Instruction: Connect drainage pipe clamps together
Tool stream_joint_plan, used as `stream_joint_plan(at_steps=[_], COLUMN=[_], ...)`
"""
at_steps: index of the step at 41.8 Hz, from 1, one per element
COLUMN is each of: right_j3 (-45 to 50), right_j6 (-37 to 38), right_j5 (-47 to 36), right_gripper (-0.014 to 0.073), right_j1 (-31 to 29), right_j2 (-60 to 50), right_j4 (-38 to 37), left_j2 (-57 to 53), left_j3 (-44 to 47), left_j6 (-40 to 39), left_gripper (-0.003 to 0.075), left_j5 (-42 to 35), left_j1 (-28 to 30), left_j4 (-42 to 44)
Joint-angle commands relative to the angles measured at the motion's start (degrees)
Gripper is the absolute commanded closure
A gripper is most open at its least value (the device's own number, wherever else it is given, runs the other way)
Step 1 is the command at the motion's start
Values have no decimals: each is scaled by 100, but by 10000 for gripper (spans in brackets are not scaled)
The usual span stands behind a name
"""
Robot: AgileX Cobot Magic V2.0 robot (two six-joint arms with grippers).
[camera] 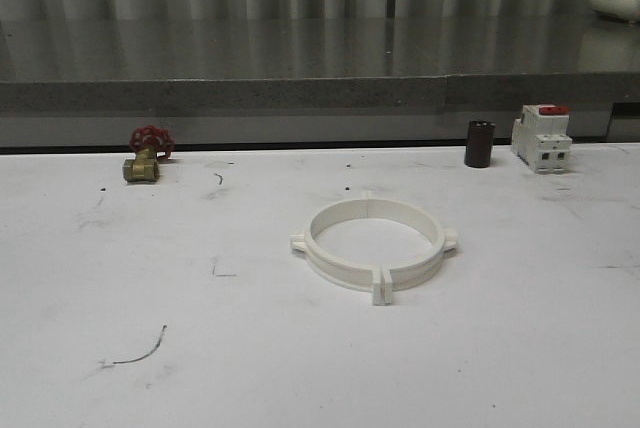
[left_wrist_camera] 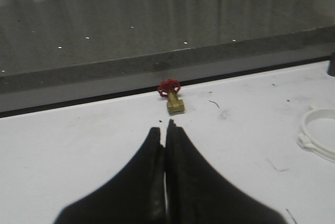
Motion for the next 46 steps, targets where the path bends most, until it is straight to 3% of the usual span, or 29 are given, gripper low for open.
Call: stream_joint_plan(at_steps=[1, 14, 46], right_j3=[-151, -151, -151], right_j6=[-31, -31, -31], right_j5=[-340, -327, -327], right_gripper=[663, 663, 663], right_j1=[-28, -28, -28], right_j2=[16, 16, 16], right_j4=[11, 11, 11], left_j2=[-335, -1110, -1110], left_j3=[395, 1827, 1824], left_j6=[-9, -9, -9], left_gripper=[741, 741, 741], left_j5=[-1051, -2377, -2274], left_j1=[269, 485, 564], left_j4=[-8, -8, -8])
